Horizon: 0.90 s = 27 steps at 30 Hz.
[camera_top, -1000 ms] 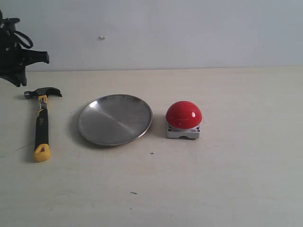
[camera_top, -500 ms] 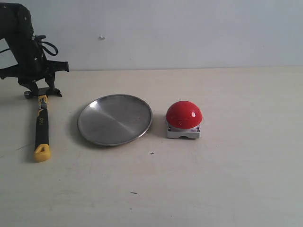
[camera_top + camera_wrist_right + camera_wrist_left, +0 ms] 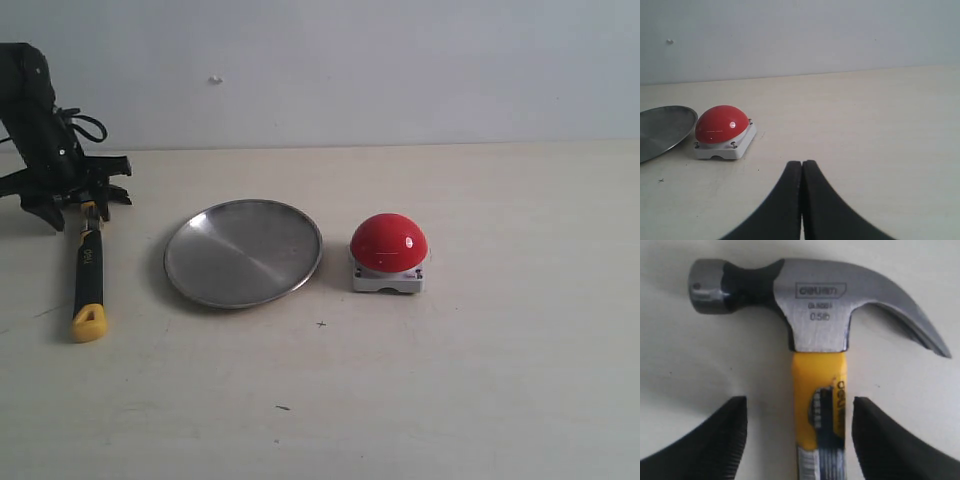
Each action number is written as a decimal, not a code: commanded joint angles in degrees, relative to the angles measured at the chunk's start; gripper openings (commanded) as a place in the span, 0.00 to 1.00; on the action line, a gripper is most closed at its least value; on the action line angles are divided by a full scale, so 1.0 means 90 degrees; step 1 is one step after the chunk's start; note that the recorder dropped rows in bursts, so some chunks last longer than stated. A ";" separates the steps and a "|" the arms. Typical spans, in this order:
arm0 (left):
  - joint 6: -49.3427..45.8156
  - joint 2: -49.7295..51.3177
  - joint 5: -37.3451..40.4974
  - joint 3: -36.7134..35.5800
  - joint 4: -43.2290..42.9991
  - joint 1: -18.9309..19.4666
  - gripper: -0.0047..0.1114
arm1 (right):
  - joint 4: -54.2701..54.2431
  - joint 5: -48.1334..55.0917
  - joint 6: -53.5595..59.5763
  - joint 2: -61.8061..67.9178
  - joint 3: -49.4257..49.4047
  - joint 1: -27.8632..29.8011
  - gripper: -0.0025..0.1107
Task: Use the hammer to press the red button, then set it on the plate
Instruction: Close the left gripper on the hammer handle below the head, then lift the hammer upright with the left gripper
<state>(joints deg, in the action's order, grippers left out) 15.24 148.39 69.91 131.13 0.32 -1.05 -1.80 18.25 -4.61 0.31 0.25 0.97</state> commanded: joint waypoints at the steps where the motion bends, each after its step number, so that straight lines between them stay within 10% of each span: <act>1: -0.0017 0.0141 0.0005 0.0038 0.0050 -0.0017 0.56 | 0.0015 -0.0099 0.0005 -0.0035 -0.0028 0.0039 0.02; 9: -0.0007 0.0165 0.0005 0.0038 0.0050 -0.0017 0.50 | 0.0015 -0.0099 0.0005 -0.0035 -0.0028 0.0039 0.02; 16: -0.0177 0.0165 0.0005 0.0038 0.0050 -0.0017 0.05 | 0.0015 -0.0099 0.0005 -0.0035 -0.0028 0.0039 0.02; 27: -0.0741 -0.0504 0.0005 0.0038 0.0037 -0.0350 0.04 | 0.0015 -0.0099 0.0005 -0.0035 -0.0028 0.0039 0.02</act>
<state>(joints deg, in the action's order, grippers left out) 9.66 147.62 70.22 131.06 0.00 -2.35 -1.80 18.25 -4.61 0.31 0.25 0.97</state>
